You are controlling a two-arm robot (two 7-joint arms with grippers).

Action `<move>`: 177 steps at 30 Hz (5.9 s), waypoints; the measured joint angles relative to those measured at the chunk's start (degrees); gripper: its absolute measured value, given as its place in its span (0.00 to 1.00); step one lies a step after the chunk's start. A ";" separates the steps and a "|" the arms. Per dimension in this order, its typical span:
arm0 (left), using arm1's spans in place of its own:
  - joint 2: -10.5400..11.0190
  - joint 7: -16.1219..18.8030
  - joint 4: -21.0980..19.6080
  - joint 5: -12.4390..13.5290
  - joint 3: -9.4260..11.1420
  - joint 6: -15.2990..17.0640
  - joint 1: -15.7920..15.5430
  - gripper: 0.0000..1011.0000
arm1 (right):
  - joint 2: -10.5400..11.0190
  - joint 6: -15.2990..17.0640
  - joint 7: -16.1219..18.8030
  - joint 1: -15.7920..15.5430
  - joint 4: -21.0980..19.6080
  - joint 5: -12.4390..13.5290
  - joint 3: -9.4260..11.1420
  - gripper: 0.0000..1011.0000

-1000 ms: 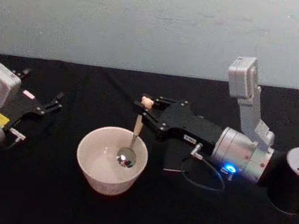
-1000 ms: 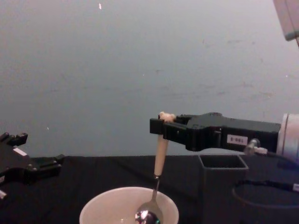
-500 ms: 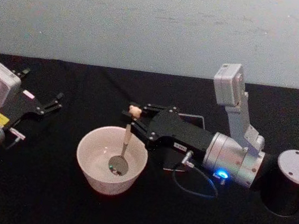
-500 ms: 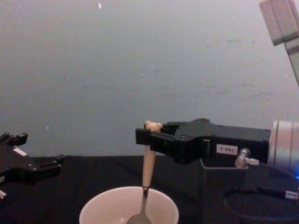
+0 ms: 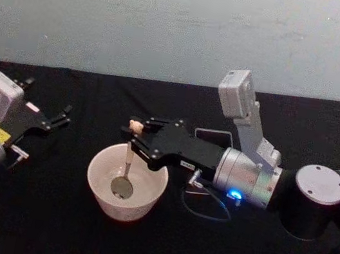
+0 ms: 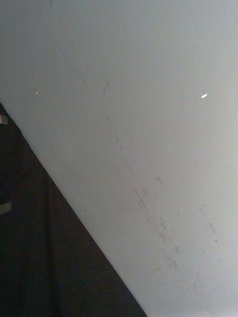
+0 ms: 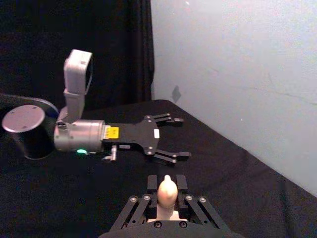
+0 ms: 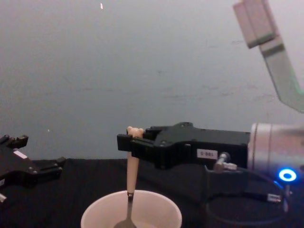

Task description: Pick up the stirring spoon with one hand, stir inside the cup, then place it back in its original position.

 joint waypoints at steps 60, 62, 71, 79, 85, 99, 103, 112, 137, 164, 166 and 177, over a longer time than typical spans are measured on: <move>0.00 0.00 0.00 0.00 0.00 0.00 0.00 0.99 | 0.33 -0.48 2.56 -0.07 -0.21 -3.59 -0.90 0.21; 0.00 0.00 0.00 0.00 0.00 0.00 0.00 0.99 | -0.31 -0.34 2.34 0.46 0.34 -4.19 -1.52 0.21; 0.00 0.00 0.00 0.00 0.00 0.00 0.00 0.99 | -2.84 -0.33 1.18 2.36 3.38 -6.42 -2.69 0.21; 0.00 0.00 0.00 0.00 0.00 0.00 0.00 0.99 | -4.03 -0.68 0.44 3.25 6.11 -7.37 -2.14 0.21; 0.00 0.00 0.00 0.00 0.00 0.00 0.00 0.99 | -4.24 -0.85 0.13 3.49 7.54 -7.67 -1.20 0.21; 0.00 0.00 0.00 0.00 0.00 0.00 0.00 0.99 | -1.56 -1.35 0.66 2.16 5.62 -6.55 1.94 0.21; 0.00 0.00 0.00 0.00 0.00 0.00 0.00 0.99 | -0.14 -1.69 1.50 1.15 3.83 -5.89 2.36 0.21; 0.00 0.00 0.00 0.00 0.00 0.00 0.00 0.99 | 2.97 -2.24 3.87 -1.15 -0.43 -4.79 1.90 0.21; 0.00 0.00 0.00 0.00 0.00 0.00 0.00 0.99 | -0.59 -1.03 3.24 2.10 1.04 -6.09 -2.30 0.21; 0.00 0.00 0.00 0.00 0.00 0.00 0.00 0.99 | -1.85 -0.59 1.26 3.54 5.91 -7.83 0.03 0.21; 0.00 0.00 0.00 0.00 0.00 0.00 0.00 0.99 | -1.06 -0.87 1.76 3.03 5.06 -7.52 0.35 0.21; 0.00 0.00 0.00 0.00 0.00 0.00 0.00 0.99 | 2.40 -1.87 4.09 0.64 0.45 -6.04 0.80 0.21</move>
